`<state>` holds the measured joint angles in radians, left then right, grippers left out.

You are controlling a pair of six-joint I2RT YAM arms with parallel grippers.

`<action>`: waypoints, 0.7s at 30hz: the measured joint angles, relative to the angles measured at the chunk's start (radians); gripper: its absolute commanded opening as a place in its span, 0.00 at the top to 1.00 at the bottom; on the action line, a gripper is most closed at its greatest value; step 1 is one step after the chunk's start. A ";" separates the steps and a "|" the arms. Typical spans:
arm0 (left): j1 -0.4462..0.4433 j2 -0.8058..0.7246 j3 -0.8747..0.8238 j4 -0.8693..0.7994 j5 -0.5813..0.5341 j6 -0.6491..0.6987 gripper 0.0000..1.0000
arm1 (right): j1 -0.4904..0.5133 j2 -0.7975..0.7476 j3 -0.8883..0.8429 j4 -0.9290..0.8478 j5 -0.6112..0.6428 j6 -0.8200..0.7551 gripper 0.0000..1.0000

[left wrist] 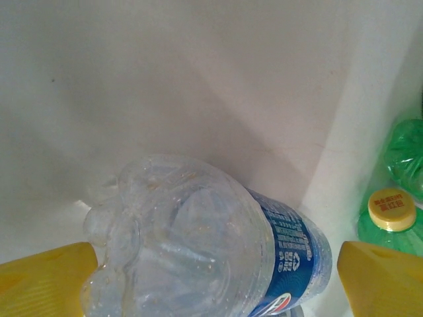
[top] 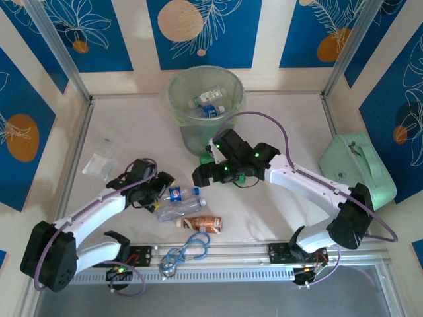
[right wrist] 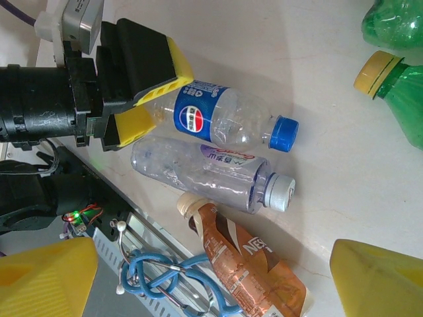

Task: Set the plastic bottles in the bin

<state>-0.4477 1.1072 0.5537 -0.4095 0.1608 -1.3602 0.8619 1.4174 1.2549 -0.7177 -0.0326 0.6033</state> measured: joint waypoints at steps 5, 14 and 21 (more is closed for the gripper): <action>0.000 0.055 0.048 0.013 -0.014 0.007 0.09 | 0.000 0.000 0.000 0.000 0.000 0.003 0.09; -0.001 0.111 0.071 0.021 -0.017 0.003 0.10 | 0.000 0.000 -0.001 0.000 0.000 0.007 0.09; -0.002 0.150 0.080 0.022 -0.012 -0.019 0.20 | 0.000 0.000 -0.001 0.007 0.000 0.007 0.10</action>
<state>-0.4500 1.2568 0.6338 -0.3874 0.1486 -1.3792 0.8619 1.4174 1.2541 -0.7109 -0.0326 0.6102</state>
